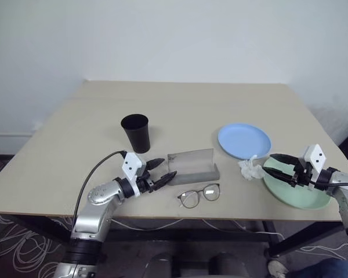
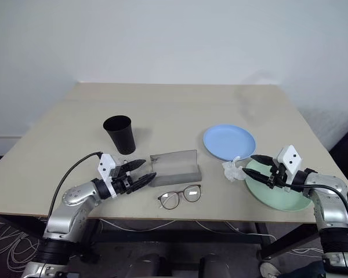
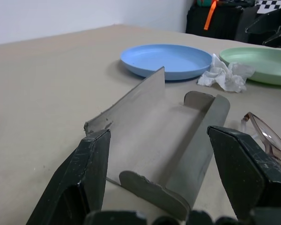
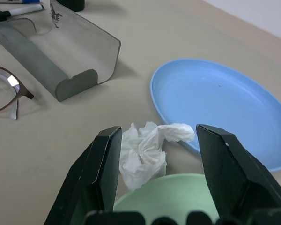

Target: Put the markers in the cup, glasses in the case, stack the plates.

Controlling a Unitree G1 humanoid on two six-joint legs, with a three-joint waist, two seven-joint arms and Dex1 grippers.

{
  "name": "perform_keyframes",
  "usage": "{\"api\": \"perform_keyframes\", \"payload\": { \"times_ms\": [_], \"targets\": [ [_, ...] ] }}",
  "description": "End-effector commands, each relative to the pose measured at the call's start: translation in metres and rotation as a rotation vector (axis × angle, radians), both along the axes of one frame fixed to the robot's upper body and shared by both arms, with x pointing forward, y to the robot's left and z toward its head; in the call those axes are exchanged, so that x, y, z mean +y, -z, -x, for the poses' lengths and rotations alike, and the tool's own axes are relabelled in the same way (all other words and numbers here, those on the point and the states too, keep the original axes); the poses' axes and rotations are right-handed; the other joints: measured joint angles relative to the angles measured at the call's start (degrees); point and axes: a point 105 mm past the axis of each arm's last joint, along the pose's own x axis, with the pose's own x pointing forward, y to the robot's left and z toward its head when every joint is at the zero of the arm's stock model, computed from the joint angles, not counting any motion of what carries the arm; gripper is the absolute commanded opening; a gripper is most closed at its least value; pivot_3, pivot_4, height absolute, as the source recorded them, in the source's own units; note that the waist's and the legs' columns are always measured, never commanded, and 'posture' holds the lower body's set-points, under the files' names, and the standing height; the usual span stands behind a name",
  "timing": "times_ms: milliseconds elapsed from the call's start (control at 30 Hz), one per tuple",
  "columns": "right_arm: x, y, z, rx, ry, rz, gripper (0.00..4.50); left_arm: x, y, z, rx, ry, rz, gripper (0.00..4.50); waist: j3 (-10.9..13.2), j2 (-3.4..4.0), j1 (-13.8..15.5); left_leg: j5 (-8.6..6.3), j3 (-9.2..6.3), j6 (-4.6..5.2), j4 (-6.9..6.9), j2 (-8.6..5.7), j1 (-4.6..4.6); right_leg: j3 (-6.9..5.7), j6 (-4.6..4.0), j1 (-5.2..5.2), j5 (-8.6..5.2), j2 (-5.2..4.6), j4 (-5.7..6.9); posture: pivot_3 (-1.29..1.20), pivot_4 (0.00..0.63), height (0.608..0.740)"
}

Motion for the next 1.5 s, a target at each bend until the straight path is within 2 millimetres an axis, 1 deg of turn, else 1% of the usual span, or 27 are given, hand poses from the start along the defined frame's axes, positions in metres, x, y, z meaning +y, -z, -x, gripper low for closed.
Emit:
{"api": "perform_keyframes", "payload": {
  "times_ms": [33, 133, 200, 267, 367, 433, 567, 667, 733, 867, 1067, 1267, 1367, 1433, 1500],
  "targets": [
    [0.002, -0.02, 0.001, -0.026, 0.029, -0.014, 2.75, -0.001, -0.017, -0.001, -0.057, 0.014, 0.007, 3.47, 0.0, 0.01, 0.0, 0.0, 0.0, 0.0, 0.0, 0.0, 0.0, 0.01, 0.0, -0.02, 0.0, -0.01, 0.0, 0.0, 0.0, 0.74],
    [0.005, -0.019, 0.006, 0.017, 0.058, -0.013, 2.75, 0.0, -0.015, -0.003, -0.048, 0.006, 0.008, 3.47, 0.0, 0.01, 0.0, 0.0, 0.0, 0.0, 0.0, 0.01, 0.0, 0.01, 0.0, -0.02, 0.0, -0.02, 0.0, 0.0, 0.0, 0.74],
    [0.006, -0.018, 0.01, 0.049, 0.076, 0.018, 2.75, -0.001, -0.014, -0.004, -0.039, 0.001, 0.009, 3.47, 0.0, 0.01, 0.0, -0.01, 0.0, 0.01, 0.0, 0.01, 0.0, 0.01, 0.0, -0.03, 0.0, -0.02, 0.0, 0.0, 0.0, 0.74],
    [0.01, -0.023, 0.014, 0.062, 0.089, 0.037, 2.75, -0.004, -0.016, -0.004, -0.041, 0.012, 0.02, 3.47, 0.0, 0.02, 0.0, -0.01, -0.01, 0.01, -0.01, 0.01, -0.02, 0.01, 0.0, -0.05, 0.0, -0.04, 0.0, 0.0, 0.0, 0.74],
    [0.015, -0.031, 0.015, 0.09, 0.134, 0.042, 2.75, -0.008, -0.014, -0.007, -0.041, 0.017, 0.017, 3.47, 0.0, 0.02, 0.1, -0.01, -0.01, 0.02, -0.01, 0.01, -0.02, 0.02, 0.0, -0.05, 0.0, -0.05, 0.0, 0.0, 0.0, 0.74],
    [0.017, -0.031, 0.015, 0.136, 0.18, 0.045, 2.75, -0.01, -0.015, -0.008, -0.046, 0.018, 0.024, 3.47, 0.0, 0.01, 0.1, -0.02, -0.04, 0.02, -0.01, 0.01, -0.02, 0.01, -0.02, -0.04, 0.01, -0.05, 0.0, 0.0, 0.0, 0.74],
    [0.017, -0.018, 0.018, 0.28, 0.307, 0.118, 2.75, -0.014, -0.016, -0.009, -0.05, 0.021, 0.031, 3.47, 0.0, 0.0, 0.1, -0.03, -0.04, 0.04, -0.01, 0.02, -0.04, 0.02, -0.02, -0.07, 0.01, -0.06, -0.01, 0.0, 0.0, 0.74],
    [0.026, -0.012, 0.023, 0.337, 0.322, 0.144, 2.75, -0.014, -0.018, -0.009, -0.052, 0.027, 0.038, 3.47, 0.0, 0.0, 0.1, -0.03, -0.05, 0.04, -0.02, 0.02, -0.09, 0.01, -0.03, -0.13, 0.01, -0.05, -0.02, 0.0, 0.0, 0.74],
    [0.029, -0.003, 0.025, 0.369, 0.349, 0.178, 2.75, -0.018, -0.023, -0.007, -0.063, 0.048, 0.057, 3.47, 0.0, 0.0, 0.1, -0.03, -0.05, 0.04, -0.04, 0.02, -0.11, 0.0, -0.03, -0.13, 0.0, -0.04, -0.04, 0.0, 0.0, 0.74],
    [0.02, 0.013, 0.018, 0.403, 0.464, 0.2, 2.75, -0.027, -0.033, -0.002, -0.085, 0.103, 0.074, 3.47, 0.0, -0.02, 0.1, -0.04, -0.05, 0.07, 0.01, 0.0, -0.14, -0.03, -0.02, -0.12, 0.01, -0.02, -0.06, 0.0, 0.0, 0.74],
    [0.019, 0.019, 0.016, 0.389, 0.497, 0.232, 2.75, -0.039, -0.041, 0.003, -0.103, 0.157, 0.085, 3.47, 0.0, -0.01, 0.1, -0.06, -0.05, 0.09, 0.0, -0.02, -0.19, -0.03, 0.01, -0.13, 0.02, 0.0, -0.08, 0.0, 0.0, 0.74],
    [0.018, 0.02, 0.014, 0.376, 0.533, 0.241, 2.75, -0.049, -0.04, 0.005, -0.101, 0.182, 0.094, 3.47, 0.0, -0.02, 0.0, -0.05, -0.04, 0.09, 0.0, -0.02, -0.19, -0.03, 0.02, -0.12, 0.02, 0.03, -0.08, 0.0, 0.0, 0.74],
    [0.017, 0.02, 0.014, 0.367, 0.546, 0.25, 2.15, -0.052, -0.04, 0.005, -0.099, 0.19, 0.097, 3.49, 0.0, -0.02, 0.0, -0.05, -0.04, 0.09, 0.0, -0.02, -0.19, -0.03, 0.02, -0.11, 0.02, 0.03, -0.08, 0.0, 0.0, 0.74],
    [0.019, 0.019, 0.014, 0.361, 0.549, 0.256, 1.52, -0.053, -0.039, 0.005, -0.098, 0.192, 0.097, 3.49, 0.0, -0.02, 0.0, -0.05, -0.04, 0.09, 0.0, -0.02, -0.19, -0.03, 0.02, -0.11, 0.02, 0.03, -0.08, 0.0, 0.0, 0.74],
    [0.02, 0.021, 0.013, 0.359, 0.551, 0.259, 0.76, -0.054, -0.039, 0.004, -0.099, 0.194, 0.098, 3.49, 0.0, -0.02, 0.0, -0.05, -0.05, 0.09, 0.0, -0.02, -0.19, -0.04, 0.02, -0.11, 0.02, 0.03, -0.08, 0.0, 0.0, 0.74]
  ]
}}
